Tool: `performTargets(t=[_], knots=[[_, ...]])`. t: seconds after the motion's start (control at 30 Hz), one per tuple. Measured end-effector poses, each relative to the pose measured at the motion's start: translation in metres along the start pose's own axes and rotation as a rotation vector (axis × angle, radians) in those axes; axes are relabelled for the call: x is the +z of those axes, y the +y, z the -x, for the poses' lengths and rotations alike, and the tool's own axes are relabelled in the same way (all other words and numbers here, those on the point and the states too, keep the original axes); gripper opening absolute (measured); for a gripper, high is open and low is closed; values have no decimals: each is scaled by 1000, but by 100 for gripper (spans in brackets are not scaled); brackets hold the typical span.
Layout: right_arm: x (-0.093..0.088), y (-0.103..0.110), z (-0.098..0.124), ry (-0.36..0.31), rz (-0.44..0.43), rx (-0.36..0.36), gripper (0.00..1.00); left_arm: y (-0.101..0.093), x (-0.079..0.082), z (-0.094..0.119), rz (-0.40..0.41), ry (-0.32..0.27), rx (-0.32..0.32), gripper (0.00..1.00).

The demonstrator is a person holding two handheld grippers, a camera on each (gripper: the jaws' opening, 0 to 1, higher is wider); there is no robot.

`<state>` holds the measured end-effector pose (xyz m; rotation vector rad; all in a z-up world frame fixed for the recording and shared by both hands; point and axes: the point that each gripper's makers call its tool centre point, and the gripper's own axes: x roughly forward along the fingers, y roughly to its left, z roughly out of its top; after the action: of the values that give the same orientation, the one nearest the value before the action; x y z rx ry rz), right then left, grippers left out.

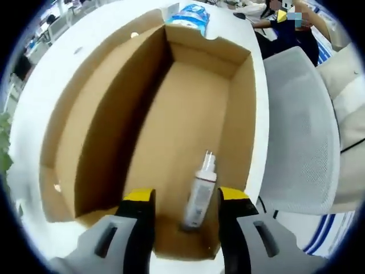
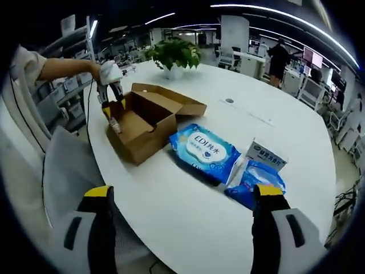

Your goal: Operate the shoe box by opening the lid, removing the specified soft item, and placing it in the target area until the item is outside and the box remains undamaged.

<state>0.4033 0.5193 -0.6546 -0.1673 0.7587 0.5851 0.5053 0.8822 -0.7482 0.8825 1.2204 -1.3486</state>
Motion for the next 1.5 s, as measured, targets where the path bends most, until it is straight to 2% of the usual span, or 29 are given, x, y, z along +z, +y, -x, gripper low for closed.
performTargets(t=[0.23, 0.33, 0.57, 0.67, 0.97, 1.3, 1.43, 1.5], knots=[[-9, 5, 1, -2, -37, -11, 96, -3, 0, -12, -94, 59, -39, 42], [-12, 8, 1, -3, -53, -13, 95, -2, 0, -17, -125, 82, -37, 43], [-19, 11, 0, -5, -82, -13, 95, -5, 6, -27, -178, 95, -33, 41], [-19, 11, 0, -9, -92, -14, 95, -4, 6, -27, -184, 94, -34, 41], [-22, 15, -5, -15, -108, -6, 94, 3, 8, -26, -185, 50, 26, 46], [-24, 17, -6, -14, -108, 4, 93, 15, 8, -19, -128, 4, 78, 44], [-24, 17, -6, -14, -110, 6, 93, 23, 4, -15, -143, 25, 124, 42], [-25, 18, -6, -10, -111, 9, 92, 23, 3, -13, -136, 24, 127, 41]])
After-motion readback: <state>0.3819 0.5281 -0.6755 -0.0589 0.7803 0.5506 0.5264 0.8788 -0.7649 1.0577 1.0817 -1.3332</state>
